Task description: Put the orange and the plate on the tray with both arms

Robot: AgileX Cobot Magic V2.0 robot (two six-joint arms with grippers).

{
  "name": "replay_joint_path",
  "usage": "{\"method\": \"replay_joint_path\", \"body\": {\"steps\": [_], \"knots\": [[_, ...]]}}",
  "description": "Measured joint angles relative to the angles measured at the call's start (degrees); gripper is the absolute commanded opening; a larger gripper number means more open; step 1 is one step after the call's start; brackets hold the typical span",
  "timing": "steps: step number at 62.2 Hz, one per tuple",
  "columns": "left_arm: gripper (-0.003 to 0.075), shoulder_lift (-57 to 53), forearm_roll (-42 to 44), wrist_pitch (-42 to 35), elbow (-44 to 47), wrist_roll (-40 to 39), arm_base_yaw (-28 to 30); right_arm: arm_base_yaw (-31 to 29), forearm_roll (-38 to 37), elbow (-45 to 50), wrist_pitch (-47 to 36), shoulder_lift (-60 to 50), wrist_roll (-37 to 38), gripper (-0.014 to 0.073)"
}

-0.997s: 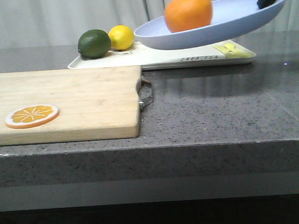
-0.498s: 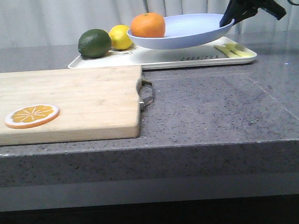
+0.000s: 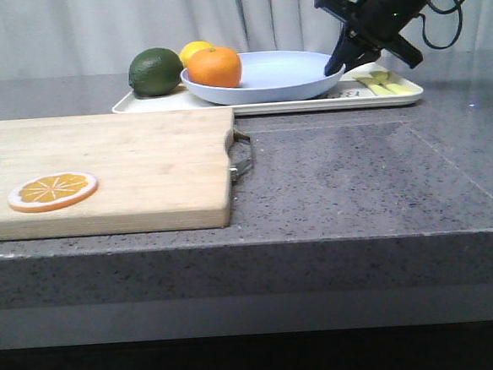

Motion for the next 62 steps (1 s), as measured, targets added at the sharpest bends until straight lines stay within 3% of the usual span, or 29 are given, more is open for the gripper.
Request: {"method": "replay_joint_path", "body": {"steps": [5, 15, 20, 25, 34, 37, 54, 62], "knots": [[-0.0018, 0.0, 0.0, 0.0, 0.0, 0.0, 0.0, 0.1, 0.1, 0.0, 0.0, 0.0, 0.1, 0.0092], [-0.0018, 0.0, 0.0, 0.0, 0.0, 0.0, 0.0, -0.2, 0.5, -2.1, 0.7, 0.0, 0.2, 0.0346], [-0.0018, 0.0, 0.0, 0.0, 0.0, 0.0, 0.0, -0.7, 0.7, -4.4, 2.0, -0.1, 0.2, 0.0388], [-0.0018, 0.0, 0.0, 0.0, 0.0, 0.0, 0.0, -1.7, 0.8, -7.2, 4.2, -0.8, 0.2, 0.0306], [-0.0018, 0.0, 0.0, 0.0, 0.0, 0.0, 0.0, -3.1, -1.7, -12.0, 8.1, -3.0, 0.3, -0.0006], [-0.0018, 0.0, 0.0, 0.0, 0.0, 0.0, 0.0, -3.3, -3.7, -12.9, 8.6, -3.7, 0.3, -0.0071], [-0.0018, 0.0, 0.0, -0.1, 0.0, 0.0, 0.0, -3.3, -7.0, -13.4, 9.7, -5.4, 1.2, -0.0060], [-0.0018, 0.0, 0.0, -0.1, 0.0, 0.0, 0.0, -2.5, -16.4, -10.9, 9.7, -10.2, 1.2, -0.0060]]}}
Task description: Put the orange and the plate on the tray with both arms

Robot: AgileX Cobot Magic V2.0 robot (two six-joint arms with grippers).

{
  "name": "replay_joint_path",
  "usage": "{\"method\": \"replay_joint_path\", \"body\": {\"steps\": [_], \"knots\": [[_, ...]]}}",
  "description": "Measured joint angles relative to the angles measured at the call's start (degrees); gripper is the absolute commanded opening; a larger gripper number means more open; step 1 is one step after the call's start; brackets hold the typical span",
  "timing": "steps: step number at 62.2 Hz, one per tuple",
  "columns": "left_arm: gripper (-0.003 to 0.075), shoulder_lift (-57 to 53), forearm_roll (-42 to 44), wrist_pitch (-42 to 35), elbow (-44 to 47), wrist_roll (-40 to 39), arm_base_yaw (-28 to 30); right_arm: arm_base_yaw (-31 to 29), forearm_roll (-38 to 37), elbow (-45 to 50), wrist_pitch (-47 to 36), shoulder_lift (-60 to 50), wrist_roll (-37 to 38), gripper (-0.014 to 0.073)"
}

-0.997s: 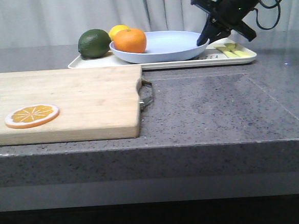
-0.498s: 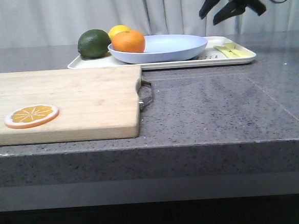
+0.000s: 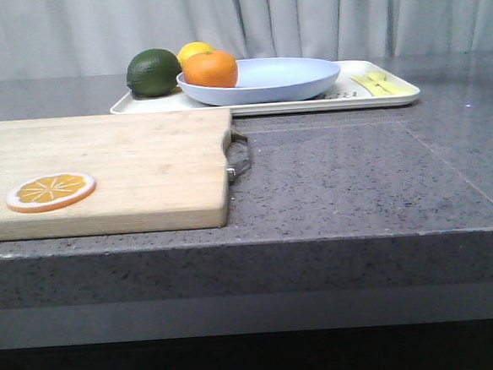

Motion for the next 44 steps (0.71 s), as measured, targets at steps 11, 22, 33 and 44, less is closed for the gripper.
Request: {"method": "replay_joint_path", "body": {"steps": [11, 22, 33, 44], "knots": [[-0.0018, 0.0, 0.0, 0.0, 0.0, 0.0, 0.0, 2.4, -9.0, 13.1, 0.0, -11.5, -0.6, -0.0060], [-0.0018, 0.0, 0.0, 0.0, 0.0, 0.0, 0.0, 4.1, -9.7, 33.5, -0.1, -21.4, -4.7, -0.0060], [-0.0018, 0.0, 0.0, 0.0, 0.0, 0.0, 0.0, 4.1, -11.3, 56.3, -0.2, -33.1, -7.0, -0.0060], [-0.0018, 0.0, 0.0, 0.0, 0.0, 0.0, 0.0, 4.1, -12.9, 72.5, -0.8, -43.9, -7.5, -0.0060]]}}
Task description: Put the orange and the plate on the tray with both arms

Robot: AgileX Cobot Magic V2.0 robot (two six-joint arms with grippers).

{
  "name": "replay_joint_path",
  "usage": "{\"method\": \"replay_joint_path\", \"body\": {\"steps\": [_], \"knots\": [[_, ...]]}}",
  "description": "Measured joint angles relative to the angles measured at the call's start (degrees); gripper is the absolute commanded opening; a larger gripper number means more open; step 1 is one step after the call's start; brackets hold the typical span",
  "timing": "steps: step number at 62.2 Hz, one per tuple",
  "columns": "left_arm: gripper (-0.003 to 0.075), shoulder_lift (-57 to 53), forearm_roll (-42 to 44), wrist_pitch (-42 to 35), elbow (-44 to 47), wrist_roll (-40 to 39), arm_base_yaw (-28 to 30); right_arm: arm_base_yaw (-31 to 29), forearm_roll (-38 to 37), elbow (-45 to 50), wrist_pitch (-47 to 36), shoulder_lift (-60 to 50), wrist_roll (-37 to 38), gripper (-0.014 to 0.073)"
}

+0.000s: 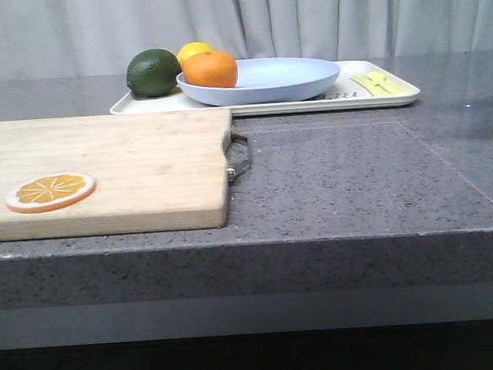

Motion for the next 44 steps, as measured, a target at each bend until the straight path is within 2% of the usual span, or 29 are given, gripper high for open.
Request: {"method": "replay_joint_path", "body": {"steps": [15, 19, 44], "knots": [[-0.0018, 0.0, 0.0, 0.0, 0.0, 0.0, 0.0, 0.0, -0.2, 18.2, -0.6, -13.9, -1.1, -0.0060], [-0.0018, 0.0, 0.0, 0.0, 0.0, 0.0, 0.0, 0.0, -0.2, 23.3, -2.9, -18.5, -1.2, -0.0060], [-0.0018, 0.0, 0.0, 0.0, 0.0, 0.0, 0.0, 0.0, -0.2, 57.5, -34.5, -54.5, -1.3, -0.0060]]}}
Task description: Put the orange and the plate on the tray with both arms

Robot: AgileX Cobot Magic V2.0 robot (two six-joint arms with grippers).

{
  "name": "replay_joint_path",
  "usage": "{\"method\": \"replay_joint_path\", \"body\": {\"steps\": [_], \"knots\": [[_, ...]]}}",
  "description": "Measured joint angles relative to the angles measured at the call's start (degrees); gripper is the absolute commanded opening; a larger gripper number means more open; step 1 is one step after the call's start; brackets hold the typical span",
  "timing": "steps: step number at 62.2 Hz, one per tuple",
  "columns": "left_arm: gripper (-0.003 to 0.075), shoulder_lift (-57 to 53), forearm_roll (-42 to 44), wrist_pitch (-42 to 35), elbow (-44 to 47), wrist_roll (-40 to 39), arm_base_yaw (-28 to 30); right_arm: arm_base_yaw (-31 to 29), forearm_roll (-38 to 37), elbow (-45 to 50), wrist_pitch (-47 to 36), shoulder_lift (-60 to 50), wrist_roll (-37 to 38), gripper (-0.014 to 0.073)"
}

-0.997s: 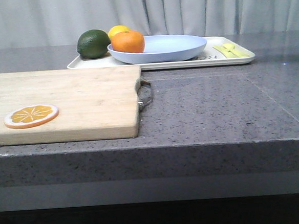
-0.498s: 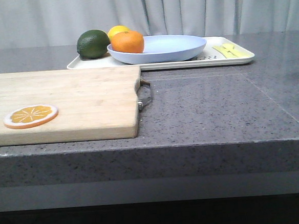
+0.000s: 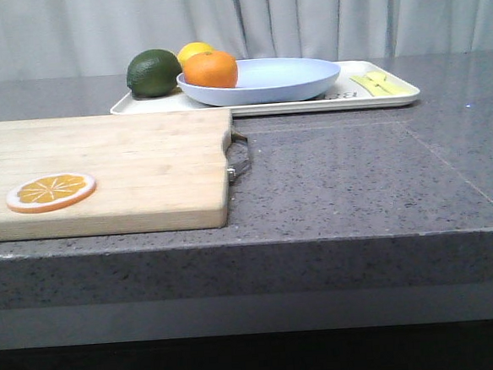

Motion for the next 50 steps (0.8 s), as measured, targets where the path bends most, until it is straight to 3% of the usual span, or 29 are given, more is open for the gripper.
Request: {"method": "replay_joint_path", "body": {"steps": [18, 50], "knots": [[-0.0018, 0.0, 0.0, 0.0, 0.0, 0.0, 0.0, 0.0, 0.0, 12.4, -17.2, -21.8, 0.0, -0.0060], [-0.0018, 0.0, 0.0, 0.0, 0.0, 0.0, 0.0, 0.0, 0.0, 13.2, -19.2, -24.8, 0.0, -0.0060]]}}
